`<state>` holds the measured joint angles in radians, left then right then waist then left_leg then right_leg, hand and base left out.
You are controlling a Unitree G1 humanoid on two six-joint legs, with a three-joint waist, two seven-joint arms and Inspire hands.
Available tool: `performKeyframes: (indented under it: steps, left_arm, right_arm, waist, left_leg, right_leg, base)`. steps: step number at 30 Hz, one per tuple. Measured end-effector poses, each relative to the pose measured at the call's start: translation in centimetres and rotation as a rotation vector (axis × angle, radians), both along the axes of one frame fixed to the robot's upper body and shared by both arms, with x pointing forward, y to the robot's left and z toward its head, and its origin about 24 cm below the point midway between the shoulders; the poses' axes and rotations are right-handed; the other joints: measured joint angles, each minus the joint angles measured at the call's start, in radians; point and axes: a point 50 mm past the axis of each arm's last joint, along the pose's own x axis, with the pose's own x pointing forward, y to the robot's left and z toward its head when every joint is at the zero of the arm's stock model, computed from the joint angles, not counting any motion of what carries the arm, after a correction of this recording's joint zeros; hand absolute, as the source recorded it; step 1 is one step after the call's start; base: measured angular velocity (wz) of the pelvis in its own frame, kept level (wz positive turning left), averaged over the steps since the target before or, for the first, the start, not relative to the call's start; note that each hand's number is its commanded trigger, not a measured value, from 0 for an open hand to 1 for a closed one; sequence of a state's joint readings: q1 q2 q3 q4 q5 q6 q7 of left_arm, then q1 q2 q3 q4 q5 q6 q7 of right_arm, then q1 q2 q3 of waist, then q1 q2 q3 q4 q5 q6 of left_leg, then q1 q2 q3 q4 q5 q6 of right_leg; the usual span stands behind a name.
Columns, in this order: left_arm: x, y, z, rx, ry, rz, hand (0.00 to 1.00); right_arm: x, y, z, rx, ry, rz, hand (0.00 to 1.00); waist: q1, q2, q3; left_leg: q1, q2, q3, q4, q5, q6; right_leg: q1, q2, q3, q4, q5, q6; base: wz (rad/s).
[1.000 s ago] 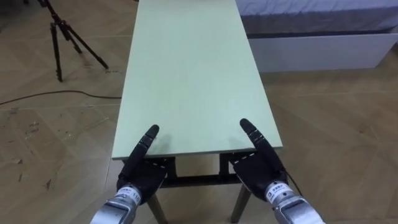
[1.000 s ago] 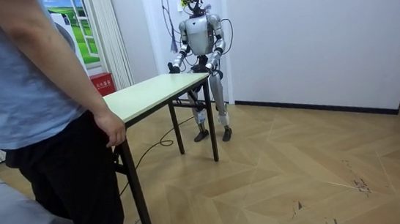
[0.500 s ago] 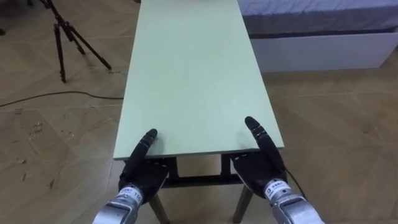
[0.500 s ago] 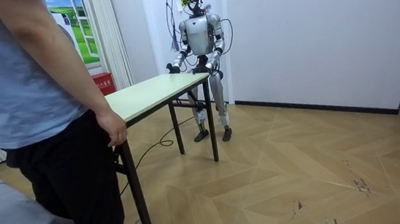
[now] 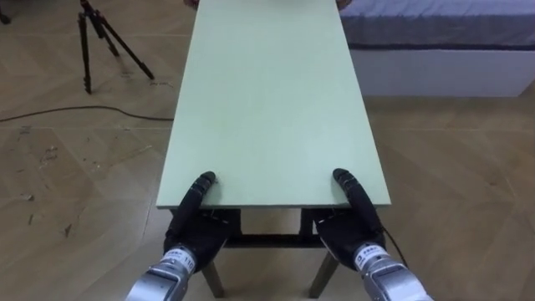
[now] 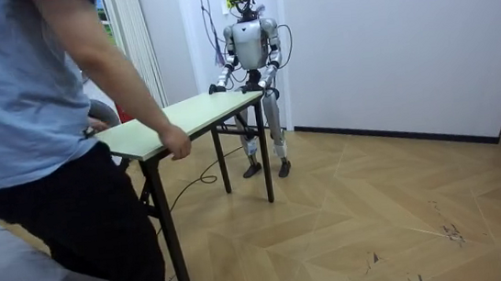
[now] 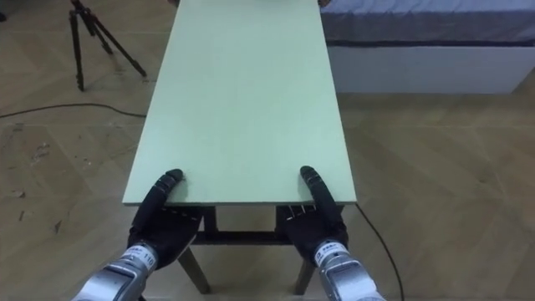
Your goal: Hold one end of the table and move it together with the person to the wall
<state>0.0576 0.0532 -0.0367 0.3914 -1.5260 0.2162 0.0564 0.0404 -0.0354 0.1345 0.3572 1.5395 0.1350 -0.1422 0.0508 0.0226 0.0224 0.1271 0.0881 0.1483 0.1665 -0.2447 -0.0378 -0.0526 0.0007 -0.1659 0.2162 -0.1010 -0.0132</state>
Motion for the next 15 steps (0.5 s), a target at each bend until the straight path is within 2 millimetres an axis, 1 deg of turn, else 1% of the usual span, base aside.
performKeyframes:
  steps: [12,15]
  left_arm:
    - [0.02,-0.31,-0.05,0.034,-0.011,-0.012,1.00]
    - [-0.16,-0.33,-0.17,0.050,-0.016,-0.021,1.00]
  right_arm:
    - [-0.08,-0.04,-0.07,-0.016,-0.008,-0.016,1.00]
    - [-0.08,-0.06,-0.07,-0.024,-0.013,-0.014,1.00]
  waist:
    - [0.008,0.002,-0.0012]
    - [0.011,0.007,-0.0013]
  left_leg:
    - [-0.004,0.001,0.002,0.001,0.000,0.000]
    - [-0.004,0.001,0.003,0.001,0.000,0.000]
  right_leg:
    - [0.002,0.002,0.000,-0.007,0.001,0.000]
    - [0.002,0.003,0.001,-0.006,0.001,-0.001]
  base:
    - [0.00]
    - [0.00]
